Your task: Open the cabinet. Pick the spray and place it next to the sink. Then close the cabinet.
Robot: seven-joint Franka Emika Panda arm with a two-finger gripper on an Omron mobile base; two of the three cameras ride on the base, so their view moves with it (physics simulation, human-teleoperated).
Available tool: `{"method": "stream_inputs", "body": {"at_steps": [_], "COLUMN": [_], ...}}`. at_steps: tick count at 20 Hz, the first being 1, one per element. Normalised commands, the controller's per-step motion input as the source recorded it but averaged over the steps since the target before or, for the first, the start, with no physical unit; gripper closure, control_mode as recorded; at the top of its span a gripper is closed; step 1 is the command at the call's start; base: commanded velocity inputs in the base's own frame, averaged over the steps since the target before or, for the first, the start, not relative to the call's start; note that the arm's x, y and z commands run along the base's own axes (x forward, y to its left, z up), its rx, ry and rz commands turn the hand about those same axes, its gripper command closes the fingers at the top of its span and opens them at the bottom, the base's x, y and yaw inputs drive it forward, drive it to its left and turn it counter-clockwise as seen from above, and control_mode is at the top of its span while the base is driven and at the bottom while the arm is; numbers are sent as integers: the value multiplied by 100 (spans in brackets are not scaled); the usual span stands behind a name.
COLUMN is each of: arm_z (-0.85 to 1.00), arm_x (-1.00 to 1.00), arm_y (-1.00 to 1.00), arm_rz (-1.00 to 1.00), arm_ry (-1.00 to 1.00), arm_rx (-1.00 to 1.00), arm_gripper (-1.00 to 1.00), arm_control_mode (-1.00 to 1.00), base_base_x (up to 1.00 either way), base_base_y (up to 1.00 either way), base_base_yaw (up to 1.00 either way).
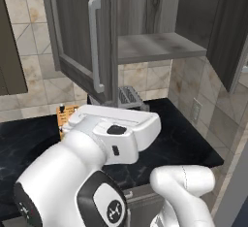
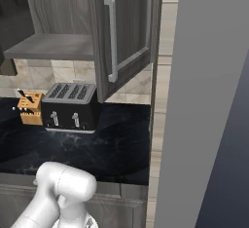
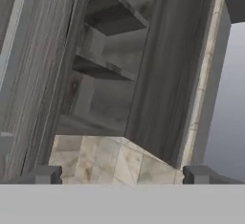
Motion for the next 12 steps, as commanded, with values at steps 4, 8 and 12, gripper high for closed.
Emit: {"method": "stream_inputs", "body": {"at_steps": [4, 8, 12], "arm_z": [-55, -19, 0], "arm_x": [62, 65, 33], "arm_y": [1, 10, 44], "arm_rz": [-8, -1, -2], "arm_ry": [0, -2, -3], "arm_rx": [0, -1, -5], "arm_gripper": [-100, -100, -100], "arm_control_mode": [-100, -100, -100], "base_base_x": [0, 0, 0], "base_base_y": [0, 0, 0], "base_base_yaw": [0, 0, 0]}}
